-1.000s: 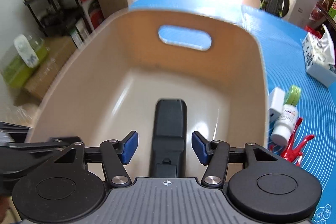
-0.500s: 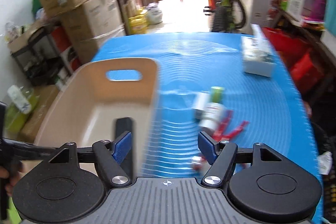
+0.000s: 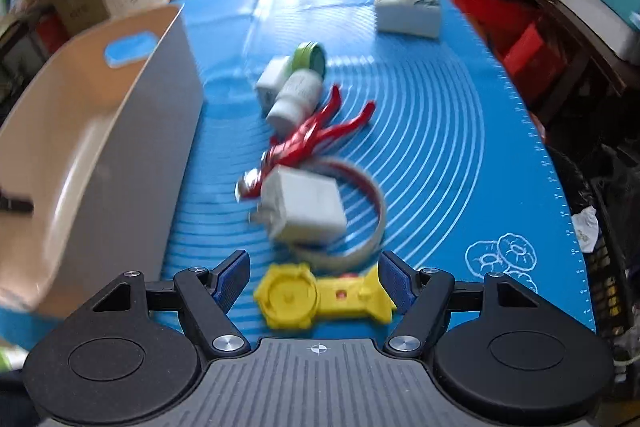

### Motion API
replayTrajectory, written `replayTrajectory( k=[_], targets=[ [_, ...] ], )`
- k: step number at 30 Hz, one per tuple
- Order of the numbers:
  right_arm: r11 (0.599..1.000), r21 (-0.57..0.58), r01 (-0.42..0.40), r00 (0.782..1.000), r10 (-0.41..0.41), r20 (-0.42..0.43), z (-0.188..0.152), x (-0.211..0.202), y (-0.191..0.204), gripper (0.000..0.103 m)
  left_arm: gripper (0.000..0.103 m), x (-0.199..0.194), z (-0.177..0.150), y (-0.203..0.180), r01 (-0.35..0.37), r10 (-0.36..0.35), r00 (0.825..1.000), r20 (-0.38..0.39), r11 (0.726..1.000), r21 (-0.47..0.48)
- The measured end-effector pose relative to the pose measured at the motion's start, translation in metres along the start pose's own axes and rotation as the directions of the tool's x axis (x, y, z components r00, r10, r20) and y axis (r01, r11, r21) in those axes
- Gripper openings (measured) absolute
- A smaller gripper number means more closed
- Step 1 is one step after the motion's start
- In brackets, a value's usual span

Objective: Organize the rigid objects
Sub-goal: 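Move the right tool to the yellow plastic tool and grasp it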

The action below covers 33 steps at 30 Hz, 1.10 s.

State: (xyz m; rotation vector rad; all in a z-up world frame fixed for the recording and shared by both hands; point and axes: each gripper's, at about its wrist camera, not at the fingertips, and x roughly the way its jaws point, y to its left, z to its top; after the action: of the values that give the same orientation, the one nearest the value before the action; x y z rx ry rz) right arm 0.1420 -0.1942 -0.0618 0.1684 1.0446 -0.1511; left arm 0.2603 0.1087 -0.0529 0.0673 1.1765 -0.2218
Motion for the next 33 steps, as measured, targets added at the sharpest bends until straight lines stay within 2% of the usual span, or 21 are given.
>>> replayTrajectory(
  k=[7,11,15,18,21,23,25,28,33],
  targets=[
    [0.979,-0.194,-0.063,0.998,0.057,-0.035,-0.009,0.006,0.012,0.076,0.003,0.0,0.0,0.0,-0.001,0.001,1.0,0.0,1.0,0.0],
    [0.95,-0.304,-0.076,0.997,0.067,-0.04,-0.005,0.012,0.02,0.076,0.003,0.0,0.0,0.0,-0.001,0.001,1.0,0.0,1.0,0.001],
    [0.922,-0.375,-0.101,0.993,0.072,-0.092,-0.001,0.025,0.027,0.076,0.003,0.0,0.0,0.0,0.0,0.0,1.0,0.0,1.0,0.001],
    [0.893,-0.439,-0.103,0.993,0.065,-0.102,-0.001,0.03,0.033,0.077,0.003,0.0,0.0,0.0,0.0,0.0,1.0,-0.001,1.0,0.001],
    [0.866,-0.486,-0.119,0.989,0.062,-0.132,-0.001,0.031,0.037,0.075,0.003,0.0,0.0,0.0,0.0,0.0,1.0,0.0,1.0,0.0],
    [0.844,-0.523,-0.12,0.988,0.051,-0.145,-0.002,0.03,0.039,0.069,0.003,0.0,0.0,0.0,0.001,-0.001,1.0,0.0,1.0,0.0],
    [0.838,-0.53,-0.128,0.986,0.052,-0.156,-0.001,0.027,0.037,0.065,0.003,0.0,0.0,0.0,0.0,0.0,1.0,-0.001,1.0,0.0],
    [0.84,-0.517,-0.163,0.98,0.076,-0.186,0.003,0.026,0.033,0.064,0.003,0.001,0.0,0.0,-0.002,0.002,1.0,0.0,1.0,0.003],
    [0.798,-0.582,-0.157,0.978,0.044,-0.204,0.005,0.035,0.038,0.068,0.003,0.001,0.0,0.0,-0.001,0.001,1.0,0.0,1.0,0.002]
  ],
)
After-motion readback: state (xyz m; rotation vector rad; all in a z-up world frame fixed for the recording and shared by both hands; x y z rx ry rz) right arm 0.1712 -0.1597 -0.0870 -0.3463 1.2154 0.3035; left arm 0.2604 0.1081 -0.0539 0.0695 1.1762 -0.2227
